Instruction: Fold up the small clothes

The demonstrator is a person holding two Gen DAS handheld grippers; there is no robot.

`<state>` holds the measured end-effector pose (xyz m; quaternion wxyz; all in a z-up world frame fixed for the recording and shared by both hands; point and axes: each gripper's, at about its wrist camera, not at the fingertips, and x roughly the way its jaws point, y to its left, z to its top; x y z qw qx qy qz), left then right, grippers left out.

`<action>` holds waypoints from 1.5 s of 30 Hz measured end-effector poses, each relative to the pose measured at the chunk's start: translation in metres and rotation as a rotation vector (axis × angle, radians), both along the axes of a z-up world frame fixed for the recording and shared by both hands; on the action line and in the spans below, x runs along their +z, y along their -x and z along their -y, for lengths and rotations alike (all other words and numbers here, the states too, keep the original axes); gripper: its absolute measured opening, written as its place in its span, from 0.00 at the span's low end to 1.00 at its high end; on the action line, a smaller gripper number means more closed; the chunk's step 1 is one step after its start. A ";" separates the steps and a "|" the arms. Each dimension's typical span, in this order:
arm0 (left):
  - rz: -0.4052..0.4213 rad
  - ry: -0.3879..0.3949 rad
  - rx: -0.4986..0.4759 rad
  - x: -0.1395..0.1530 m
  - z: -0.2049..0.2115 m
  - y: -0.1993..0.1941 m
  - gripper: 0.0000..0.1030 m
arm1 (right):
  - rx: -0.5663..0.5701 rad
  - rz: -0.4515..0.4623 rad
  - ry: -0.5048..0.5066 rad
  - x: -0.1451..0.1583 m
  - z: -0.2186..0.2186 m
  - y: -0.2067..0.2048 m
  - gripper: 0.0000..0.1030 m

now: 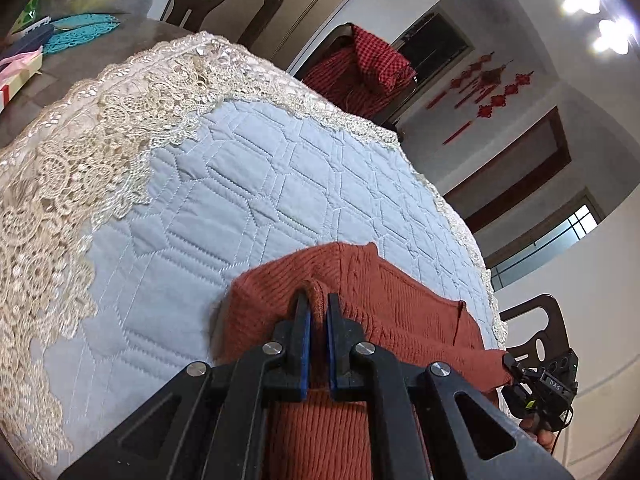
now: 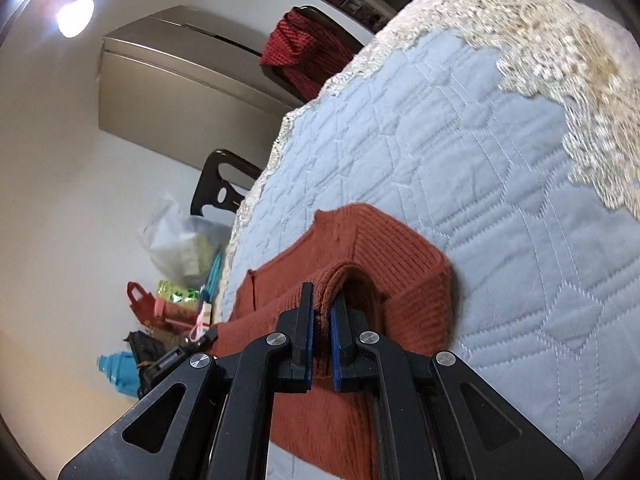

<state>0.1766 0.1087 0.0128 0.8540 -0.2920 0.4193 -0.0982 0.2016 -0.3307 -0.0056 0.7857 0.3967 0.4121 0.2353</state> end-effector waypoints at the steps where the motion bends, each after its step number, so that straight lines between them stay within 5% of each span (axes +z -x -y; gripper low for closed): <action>1: -0.015 0.010 -0.003 -0.001 0.001 -0.006 0.08 | -0.001 -0.007 -0.012 0.000 0.001 -0.004 0.09; 5: -0.032 0.035 0.007 -0.006 0.000 -0.014 0.16 | -0.029 -0.058 -0.035 -0.008 0.002 -0.018 0.15; 8: 0.037 0.038 0.035 0.003 -0.003 -0.014 0.44 | -0.054 -0.047 -0.051 -0.007 0.006 -0.021 0.19; 12: 0.094 0.005 0.067 0.017 -0.012 -0.008 0.45 | -0.077 -0.008 -0.057 -0.001 0.012 -0.021 0.38; 20: 0.129 -0.085 0.000 0.029 0.002 0.024 0.45 | -0.055 0.084 0.065 0.020 0.005 -0.002 0.38; 29: 0.144 -0.179 -0.232 0.026 0.072 0.086 0.45 | 0.137 0.179 0.393 0.036 -0.063 0.068 0.38; 34: 0.166 -0.313 -0.346 0.016 0.114 0.105 0.45 | 0.203 0.218 0.500 0.029 -0.086 0.095 0.37; 37: 0.133 -0.384 -0.336 0.004 0.125 0.091 0.45 | 0.230 0.219 0.577 0.019 -0.098 0.092 0.35; 39: 0.127 -0.403 -0.327 0.004 0.129 0.084 0.45 | 0.217 0.221 0.638 0.014 -0.102 0.085 0.24; 45: 0.157 -0.430 -0.330 0.016 0.142 0.099 0.45 | 0.200 0.256 0.661 0.029 -0.108 0.089 0.23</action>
